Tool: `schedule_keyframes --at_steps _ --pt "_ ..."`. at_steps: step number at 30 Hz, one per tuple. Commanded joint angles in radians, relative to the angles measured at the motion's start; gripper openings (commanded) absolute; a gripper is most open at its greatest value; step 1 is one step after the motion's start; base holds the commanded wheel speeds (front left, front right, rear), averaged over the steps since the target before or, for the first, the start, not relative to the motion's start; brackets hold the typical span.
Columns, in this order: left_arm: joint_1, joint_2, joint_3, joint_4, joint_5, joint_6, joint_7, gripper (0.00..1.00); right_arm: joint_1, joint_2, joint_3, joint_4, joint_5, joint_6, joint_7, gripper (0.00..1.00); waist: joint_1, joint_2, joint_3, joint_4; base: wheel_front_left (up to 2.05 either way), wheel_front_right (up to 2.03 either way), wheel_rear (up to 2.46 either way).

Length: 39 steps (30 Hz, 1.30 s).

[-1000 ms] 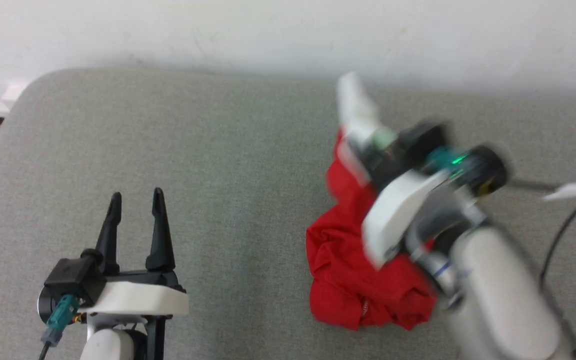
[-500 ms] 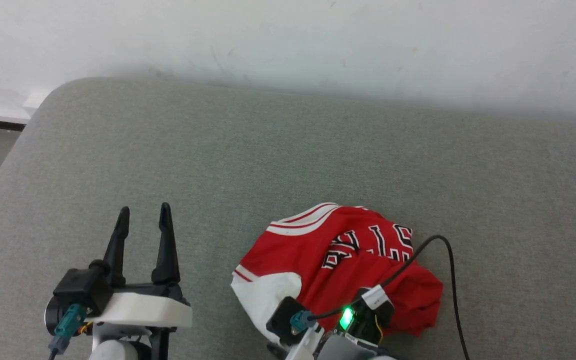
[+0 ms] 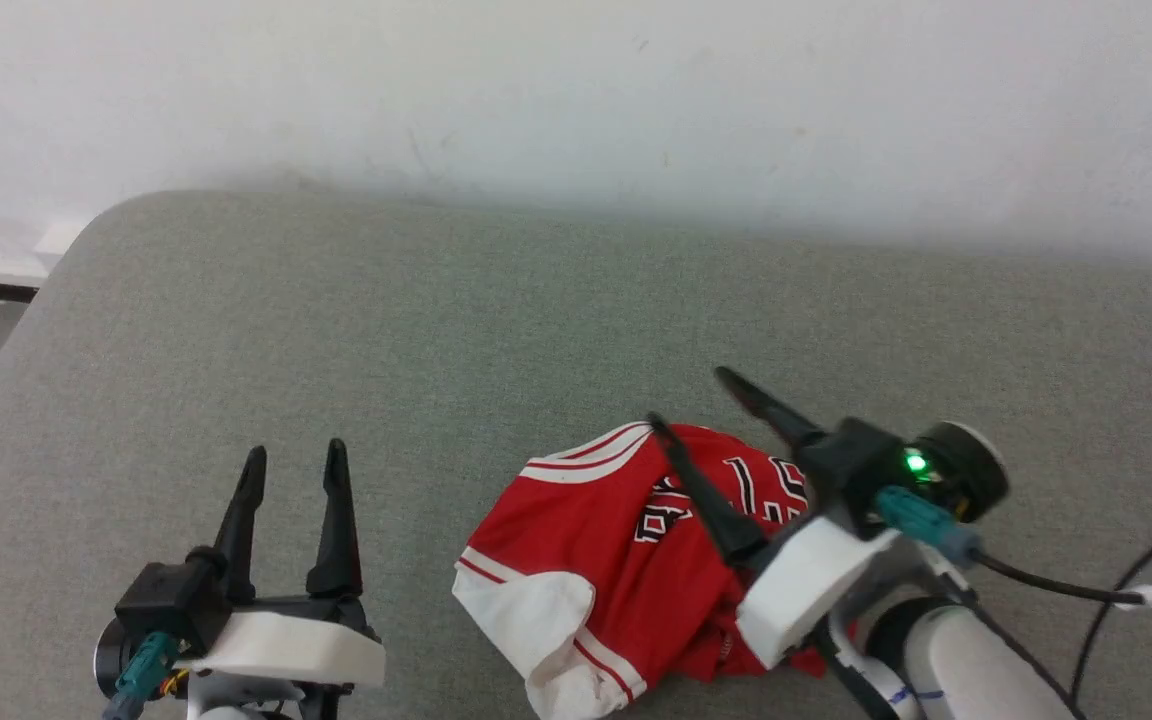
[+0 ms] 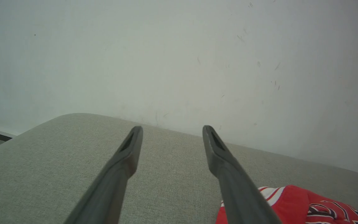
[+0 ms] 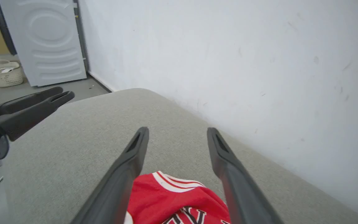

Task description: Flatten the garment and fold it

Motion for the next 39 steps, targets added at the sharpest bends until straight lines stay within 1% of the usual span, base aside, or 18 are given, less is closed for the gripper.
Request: schedule_keyframes --at_steps 1,4,7,10,13,16,18,20,23,26,29,30,31,32,33,35,39 --pt "0.016 -0.002 -0.001 0.002 0.01 -0.01 -0.005 1.0 0.041 0.013 -0.055 -0.019 -0.022 -0.001 -0.024 1.0 0.0 0.0 -0.005 -0.01 0.0 0.0 0.0" --pt "0.019 -0.002 -0.019 0.011 0.019 -0.021 -0.005 1.0 0.11 0.03 -0.187 -0.043 -0.06 -0.001 -0.055 1.0 0.0 0.0 -0.004 -0.02 0.0 0.0 0.0" --pt "0.019 -0.001 -0.065 0.027 0.032 -0.042 -0.005 1.0 0.177 0.038 -0.293 -0.04 -0.078 -0.001 -0.058 1.0 0.0 0.0 -0.003 -0.026 0.0 0.0 0.0" --pt "0.016 0.012 -0.141 0.048 0.032 -0.067 0.023 1.0 0.228 0.04 -0.379 -0.035 -0.075 -0.001 -0.056 1.0 0.0 0.0 0.001 -0.033 0.0 0.0 0.0" --pt "0.008 0.036 -0.237 0.061 0.011 -0.081 0.099 1.0 0.258 0.041 -0.433 -0.033 -0.055 -0.001 -0.053 1.0 0.0 0.0 0.007 -0.044 0.0 0.0 0.0" --pt "-0.008 0.086 -0.357 0.067 -0.023 -0.085 0.22 1.0 0.264 0.041 -0.454 -0.035 -0.044 -0.001 -0.051 1.0 0.0 0.0 0.012 -0.055 0.0 0.0 0.0" --pt "-0.019 0.117 -0.412 0.065 -0.053 -0.085 0.297 1.0 0.261 0.041 -0.454 -0.034 -0.034 -0.001 -0.05 1.0 0.0 0.0 0.015 -0.063 0.0 0.0 0.0" --pt "-0.026 0.14 -0.438 0.066 -0.07 -0.085 0.376 1.0 0.256 0.041 -0.449 -0.034 -0.025 -0.001 -0.049 1.0 0.0 0.0 0.019 -0.07 0.0 0.0 0.0" --pt "-0.033 0.153 -0.46 0.066 -0.076 -0.081 0.486 1.0 0.249 0.041 -0.441 -0.033 -0.01 -0.001 -0.05 1.0 0.0 0.0 0.023 -0.077 0.0 0.0 0.0" --pt "-0.039 0.162 -0.48 0.078 -0.056 -0.051 0.601 1.0 0.248 0.041 -0.429 -0.027 0.0 -0.001 -0.05 1.0 0.0 0.0 0.029 -0.08 0.0 0.0 0.0" --pt "-0.048 0.172 -0.488 0.091 -0.021 -0.004 0.681 1.0 0.246 0.041 -0.415 -0.022 0.008 -0.001 -0.051 1.0 0.0 0.0 0.033 -0.083 0.0 0.0 0.0" --pt "-0.051 0.173 -0.488 0.093 -0.01 0.012 0.697 0.95 0.246 0.041 -0.412 -0.021 0.011 -0.001 -0.051 1.0 0.0 0.0 0.034 -0.084 0.0 0.0 0.0" --pt "-0.054 0.172 -0.485 0.092 -0.004 0.027 0.702 0.16 0.245 0.041 -0.41 -0.019 0.013 -0.001 -0.052 1.0 0.0 0.0 0.034 -0.085 0.0 0.0 0.0" --pt "-0.056 0.173 -0.481 0.094 0.001 0.039 0.706 0.0 0.245 0.041 -0.408 -0.018 0.014 -0.001 -0.052 1.0 0.0 0.0 0.034 -0.085 0.0 0.0 0.0" --pt "-0.056 0.178 -0.478 0.097 0.007 0.049 0.709 0.0 0.245 0.041 -0.405 -0.017 0.015 -0.001 -0.052 1.0 0.0 0.0 0.034 -0.086 0.0 0.0 0.0" --pt "-0.06 0.18 -0.456 0.094 0.011 0.076 0.681 0.0 0.244 0.041 -0.4 -0.015 0.019 -0.001 -0.053 1.0 0.0 0.0 0.035 -0.087 0.0 0.0 0.0" --pt "-0.073 0.19 -0.37 0.085 0.011 0.152 0.572 0.0 0.242 0.041 -0.395 -0.01 0.027 -0.001 -0.055 1.0 0.0 0.0 0.036 -0.086 0.0 0.0 0.0"
